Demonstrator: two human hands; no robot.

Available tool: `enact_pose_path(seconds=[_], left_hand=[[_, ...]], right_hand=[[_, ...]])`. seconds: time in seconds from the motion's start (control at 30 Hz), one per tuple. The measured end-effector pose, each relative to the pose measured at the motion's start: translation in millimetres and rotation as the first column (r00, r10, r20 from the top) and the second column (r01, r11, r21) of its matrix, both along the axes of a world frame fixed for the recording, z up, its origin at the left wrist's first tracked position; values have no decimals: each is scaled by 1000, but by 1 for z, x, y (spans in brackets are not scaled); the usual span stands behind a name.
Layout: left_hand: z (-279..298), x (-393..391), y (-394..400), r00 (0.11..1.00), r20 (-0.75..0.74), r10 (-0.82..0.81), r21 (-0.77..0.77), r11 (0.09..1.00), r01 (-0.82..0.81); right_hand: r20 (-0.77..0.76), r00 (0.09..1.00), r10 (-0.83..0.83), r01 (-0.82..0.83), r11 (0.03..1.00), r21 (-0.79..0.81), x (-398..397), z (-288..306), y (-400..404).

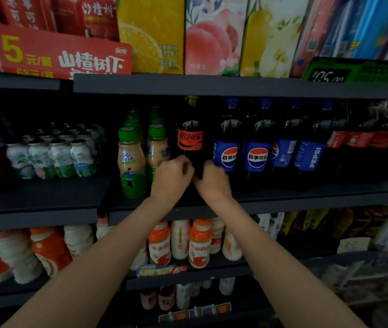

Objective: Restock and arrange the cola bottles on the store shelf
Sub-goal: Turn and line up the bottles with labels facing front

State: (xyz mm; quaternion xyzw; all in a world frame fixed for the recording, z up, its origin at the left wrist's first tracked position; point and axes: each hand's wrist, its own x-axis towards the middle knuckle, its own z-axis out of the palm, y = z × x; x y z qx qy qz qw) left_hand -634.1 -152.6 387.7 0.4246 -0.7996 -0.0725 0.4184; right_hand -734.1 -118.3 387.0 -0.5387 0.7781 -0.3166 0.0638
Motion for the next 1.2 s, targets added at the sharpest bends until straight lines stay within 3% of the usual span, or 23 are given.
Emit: enact_pose_path(seconds=[0.07,0.13,0.23,0.43,0.53,0.73,0.93,1.0,1.1,1.2], left_hand=[[2,-10,4,996,6,-89,-12,996,89],[3,-28,6,990,25,-141,88,986,139],[1,-58,7,984,26,-176,279,947,162],[2,-95,-1,990,-129,-54,453,885,107],[3,-98,-1,994,-106,-15,446,893,61],[5,-70,4,998,29,52,393,918,-59],[11,-34,-1,991,128,35,392,916,-82],[14,-30,-1,989,145,3,403,913,-62],[15,-30,-1,990,137,-11,411,911,-47],[16,-30,-2,991,130,-27,414,910,-30]], right_hand=[[-52,996,-68,56,977,-207,-18,8,15],[-44,991,-126,108,950,-292,-39,14,22],[31,993,-110,114,968,-222,-62,16,26],[93,991,97,-101,994,40,-81,7,25],[209,964,162,-184,979,90,-83,1,20],[181,956,231,-242,969,43,-75,-5,8],[293,889,351,-388,918,79,-66,-9,7],[278,911,306,-350,928,128,-71,-4,5],[98,990,103,-106,994,21,-75,5,-8],[87,996,31,-31,1000,-4,-68,7,-22]])
